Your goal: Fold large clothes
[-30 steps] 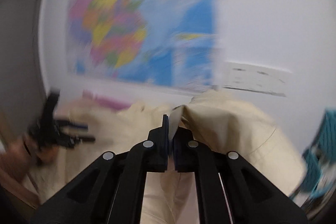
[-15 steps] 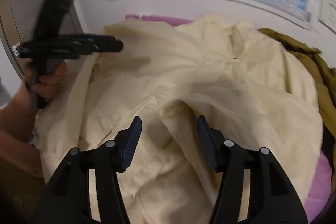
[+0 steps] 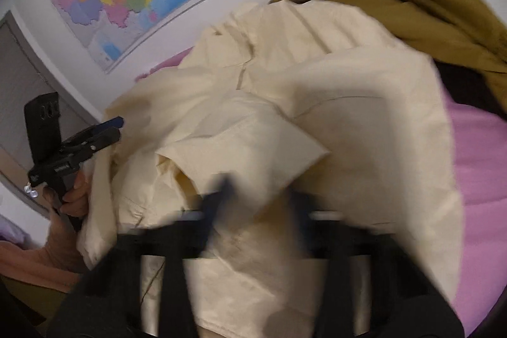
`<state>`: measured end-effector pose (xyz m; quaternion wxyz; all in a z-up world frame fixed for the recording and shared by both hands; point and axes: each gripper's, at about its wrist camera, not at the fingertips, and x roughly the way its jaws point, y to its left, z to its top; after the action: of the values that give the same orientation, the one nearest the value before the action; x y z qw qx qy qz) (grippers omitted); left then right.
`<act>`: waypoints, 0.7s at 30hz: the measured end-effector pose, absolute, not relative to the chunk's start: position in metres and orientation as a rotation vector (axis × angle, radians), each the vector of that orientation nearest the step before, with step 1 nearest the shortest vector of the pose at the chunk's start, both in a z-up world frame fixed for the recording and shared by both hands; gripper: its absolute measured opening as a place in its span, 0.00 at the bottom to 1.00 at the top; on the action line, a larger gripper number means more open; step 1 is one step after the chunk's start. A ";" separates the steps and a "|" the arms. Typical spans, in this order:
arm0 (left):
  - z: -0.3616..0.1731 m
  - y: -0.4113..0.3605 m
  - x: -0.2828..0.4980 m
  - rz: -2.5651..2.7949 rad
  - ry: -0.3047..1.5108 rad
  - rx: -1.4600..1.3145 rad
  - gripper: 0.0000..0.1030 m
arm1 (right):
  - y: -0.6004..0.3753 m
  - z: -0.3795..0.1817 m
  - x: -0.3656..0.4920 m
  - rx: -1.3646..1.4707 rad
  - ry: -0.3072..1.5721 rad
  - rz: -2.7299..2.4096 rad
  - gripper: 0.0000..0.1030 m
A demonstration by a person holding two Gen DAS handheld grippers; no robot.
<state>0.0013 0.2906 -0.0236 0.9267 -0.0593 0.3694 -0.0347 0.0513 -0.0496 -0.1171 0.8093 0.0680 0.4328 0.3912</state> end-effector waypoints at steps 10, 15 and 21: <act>-0.015 0.303 -0.017 -0.106 0.714 -0.165 0.75 | 0.070 -0.009 0.039 -0.103 0.684 1.042 0.02; -0.015 0.309 -0.028 -0.113 0.708 -0.173 0.77 | 0.143 -0.017 0.036 -0.146 0.771 1.157 0.21; -0.021 0.322 -0.032 -0.088 0.737 -0.201 0.79 | 0.158 -0.009 0.027 -0.126 0.731 1.166 0.40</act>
<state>-0.0318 0.3217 -0.0206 0.9270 -0.0983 0.3593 -0.0432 0.0274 0.1575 -0.0091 0.7706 -0.0580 0.3371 0.5378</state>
